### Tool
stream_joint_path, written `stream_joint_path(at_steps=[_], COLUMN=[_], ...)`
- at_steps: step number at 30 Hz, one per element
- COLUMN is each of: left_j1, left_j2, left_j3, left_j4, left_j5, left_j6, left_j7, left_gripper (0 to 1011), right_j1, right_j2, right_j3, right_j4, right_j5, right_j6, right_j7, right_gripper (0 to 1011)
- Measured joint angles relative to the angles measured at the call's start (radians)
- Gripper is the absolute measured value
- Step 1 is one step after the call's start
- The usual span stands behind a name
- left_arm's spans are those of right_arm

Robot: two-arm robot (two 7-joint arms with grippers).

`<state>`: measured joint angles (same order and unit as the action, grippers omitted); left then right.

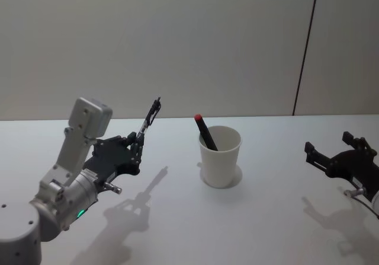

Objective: Place the pen into the pen holder.

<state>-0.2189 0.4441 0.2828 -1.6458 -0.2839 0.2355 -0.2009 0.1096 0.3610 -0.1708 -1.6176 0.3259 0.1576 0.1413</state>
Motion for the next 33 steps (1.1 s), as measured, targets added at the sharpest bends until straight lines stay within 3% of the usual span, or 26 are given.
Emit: stream_joint_path(at_steps=[7,16,33], left_j1=[0.013,0.014,-0.05], left_j2=[0.018,0.026,-0.019], left_j3=[-0.013,-0.018,0.012], left_j4=[0.003,0.02,0.09], left_j5=[-0.053,-0.097,-0.085], left_j6=[-0.085,-0.15,-0.185], left_j7=[-0.071,-0.171,-0.329], left_gripper=[126,126,126], right_j1=[0.0,0.0,0.0], right_j2=[0.0,0.0,0.0], right_j3=[0.0,0.0,0.0], right_j4=[0.0,0.0,0.0], right_j5=[0.0,0.0,0.0], right_j6=[0.0,0.0,0.0], right_j7=[0.0,0.0,0.0], right_gripper=[1001,1001,1001])
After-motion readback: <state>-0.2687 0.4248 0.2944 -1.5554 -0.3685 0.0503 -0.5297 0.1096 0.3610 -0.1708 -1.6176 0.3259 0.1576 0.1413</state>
